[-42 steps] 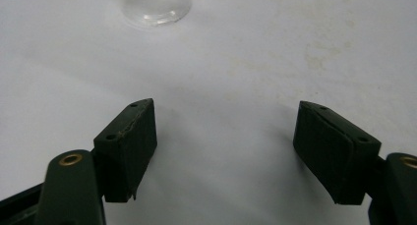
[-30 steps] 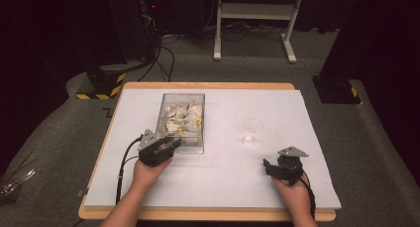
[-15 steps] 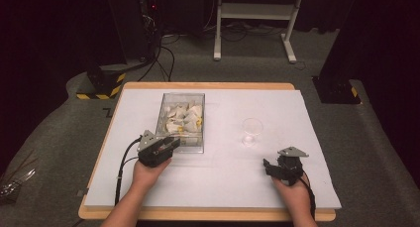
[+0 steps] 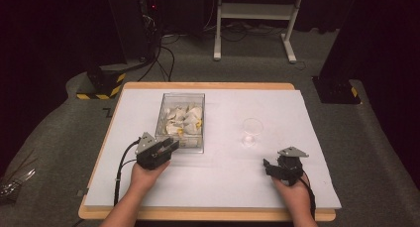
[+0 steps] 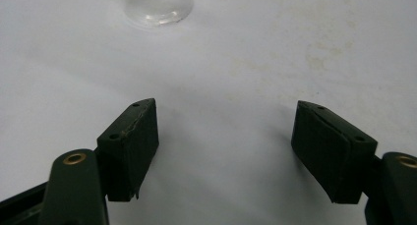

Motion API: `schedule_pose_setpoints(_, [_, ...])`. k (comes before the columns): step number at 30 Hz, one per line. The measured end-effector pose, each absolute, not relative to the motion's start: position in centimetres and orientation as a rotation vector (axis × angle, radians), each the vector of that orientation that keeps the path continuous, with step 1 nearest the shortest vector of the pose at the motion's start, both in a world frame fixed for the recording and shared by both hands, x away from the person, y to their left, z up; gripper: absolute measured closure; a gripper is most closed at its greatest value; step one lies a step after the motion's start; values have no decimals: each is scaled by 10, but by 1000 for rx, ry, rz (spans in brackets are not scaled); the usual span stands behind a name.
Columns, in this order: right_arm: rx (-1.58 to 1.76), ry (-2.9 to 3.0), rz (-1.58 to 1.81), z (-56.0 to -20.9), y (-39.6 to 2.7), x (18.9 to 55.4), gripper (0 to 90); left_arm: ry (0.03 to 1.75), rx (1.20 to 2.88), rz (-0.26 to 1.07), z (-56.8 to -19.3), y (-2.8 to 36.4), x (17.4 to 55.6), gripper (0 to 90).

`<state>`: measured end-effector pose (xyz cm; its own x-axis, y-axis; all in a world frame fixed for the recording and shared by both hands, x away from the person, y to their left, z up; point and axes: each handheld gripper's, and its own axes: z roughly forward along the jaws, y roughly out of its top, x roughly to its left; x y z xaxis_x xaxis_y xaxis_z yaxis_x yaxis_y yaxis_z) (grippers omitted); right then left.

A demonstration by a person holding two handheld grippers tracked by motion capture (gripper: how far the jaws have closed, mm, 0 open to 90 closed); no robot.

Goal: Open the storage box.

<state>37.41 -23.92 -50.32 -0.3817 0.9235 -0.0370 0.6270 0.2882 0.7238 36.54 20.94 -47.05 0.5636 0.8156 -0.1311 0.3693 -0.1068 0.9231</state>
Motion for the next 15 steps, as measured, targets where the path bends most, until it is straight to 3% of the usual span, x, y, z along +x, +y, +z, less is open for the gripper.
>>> schedule_pose_setpoints(15, [1385,2109,874,-503,-239,374,258,984,1721,517,-469,211,353,668])
